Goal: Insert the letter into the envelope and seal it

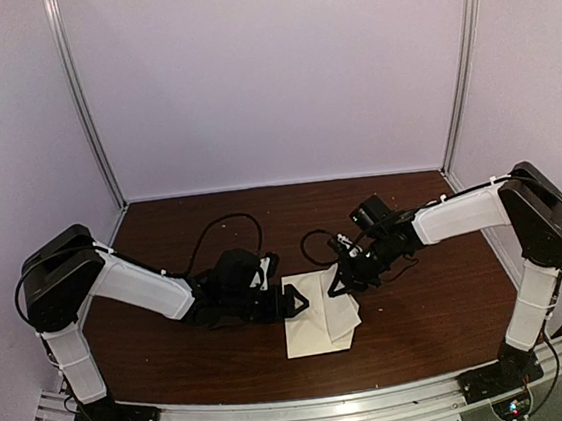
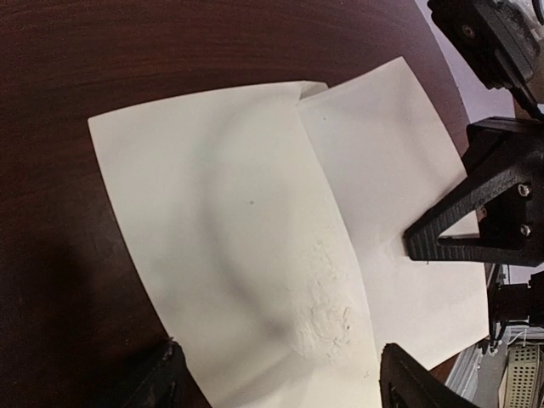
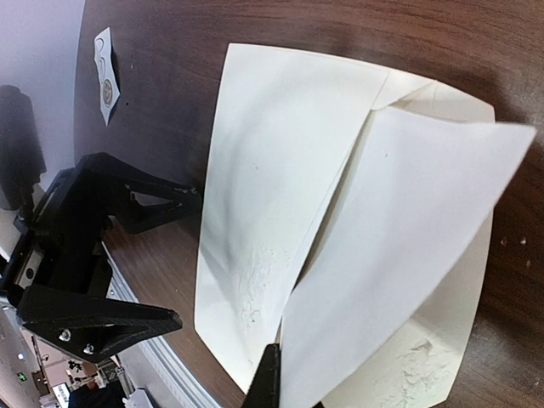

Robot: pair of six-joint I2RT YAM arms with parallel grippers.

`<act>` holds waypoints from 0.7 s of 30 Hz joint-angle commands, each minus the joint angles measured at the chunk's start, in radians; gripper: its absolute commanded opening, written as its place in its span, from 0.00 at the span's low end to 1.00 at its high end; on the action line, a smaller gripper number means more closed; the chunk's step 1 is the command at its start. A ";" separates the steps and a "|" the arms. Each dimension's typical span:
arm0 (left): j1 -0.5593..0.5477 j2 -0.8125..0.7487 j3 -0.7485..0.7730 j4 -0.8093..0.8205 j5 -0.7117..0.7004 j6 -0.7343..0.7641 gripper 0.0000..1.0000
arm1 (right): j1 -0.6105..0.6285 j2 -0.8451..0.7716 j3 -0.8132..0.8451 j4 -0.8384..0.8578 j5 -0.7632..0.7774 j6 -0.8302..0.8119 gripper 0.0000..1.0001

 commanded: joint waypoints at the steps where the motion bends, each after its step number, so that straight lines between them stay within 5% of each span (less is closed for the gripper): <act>1: 0.004 0.014 0.010 0.000 0.009 0.012 0.80 | 0.013 0.017 -0.024 0.075 0.005 0.034 0.00; 21: 0.004 0.033 0.017 0.012 0.032 0.009 0.80 | 0.048 0.095 -0.027 0.130 0.070 0.089 0.00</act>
